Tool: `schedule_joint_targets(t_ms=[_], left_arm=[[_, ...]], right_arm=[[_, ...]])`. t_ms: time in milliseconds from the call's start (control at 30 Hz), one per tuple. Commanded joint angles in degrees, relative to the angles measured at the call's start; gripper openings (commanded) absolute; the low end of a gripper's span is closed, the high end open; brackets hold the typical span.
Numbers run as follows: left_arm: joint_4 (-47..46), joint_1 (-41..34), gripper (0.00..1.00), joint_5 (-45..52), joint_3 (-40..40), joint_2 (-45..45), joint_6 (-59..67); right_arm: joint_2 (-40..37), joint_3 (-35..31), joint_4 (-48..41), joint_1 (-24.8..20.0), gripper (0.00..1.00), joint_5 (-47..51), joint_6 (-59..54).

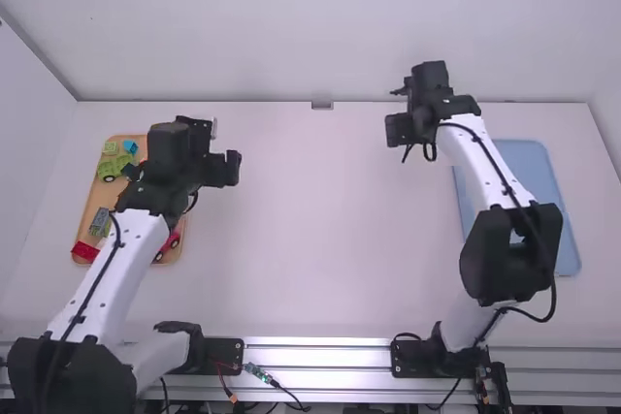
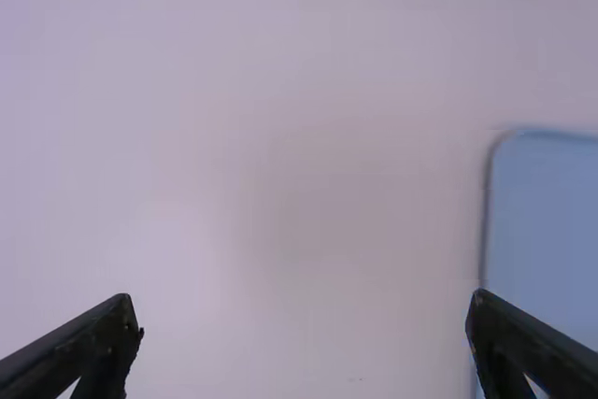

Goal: Assemble lego blocks to make yellow taxi

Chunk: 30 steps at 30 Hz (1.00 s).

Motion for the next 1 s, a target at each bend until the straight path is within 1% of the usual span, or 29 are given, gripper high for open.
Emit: schedule_joint_targets(t_ms=[0, 133, 233, 533, 600, 700, 767, 867, 967], left_arm=[[1.2, 0.7, 0.89, -3.2, -1.9, -3.2, 0.8], [4.7, 0.7, 0.83, -5.3, -5.4, -6.7, 0.8], [7.3, 0.7, 0.78, -5.3, -8.1, -9.3, 0.8], [17.4, 0.7, 0.59, -5.3, -18.9, -20.1, 0.8], [17.4, 0.7, 0.56, -5.3, -21.0, -22.2, 0.8], [17.4, 0.7, 0.47, -5.3, -25.7, -27.0, 0.8], [17.4, 0.7, 0.44, -5.3, -27.6, -28.8, 0.8], [17.4, 0.7, 0.35, -5.3, -32.7, -33.9, 0.8], [17.4, 0.7, 0.29, -5.3, -36.2, -37.4, 0.8]], right_arm=[[-4.3, -1.9, 0.9, -2.6, 0.89, -2.0, 0.7], [-7.4, -4.9, 4.0, -5.7, 0.84, -4.9, 0.7], [-9.6, -7.2, 6.2, -7.5, 0.80, -4.9, 0.7], [-18.5, -16.1, 15.1, -7.5, 0.65, -4.9, 0.7], [-20.3, -17.9, 16.9, -7.5, 0.61, -4.9, 0.7], [-24.4, -22.0, 21.0, -7.5, 0.54, -4.9, 0.7], [-26.0, -23.6, 22.6, -7.5, 0.51, -4.9, 0.7], [-30.8, -28.4, 27.4, -7.5, 0.43, -4.9, 0.7], [-34.4, -31.9, 31.0, -7.5, 0.37, -4.9, 0.7]])
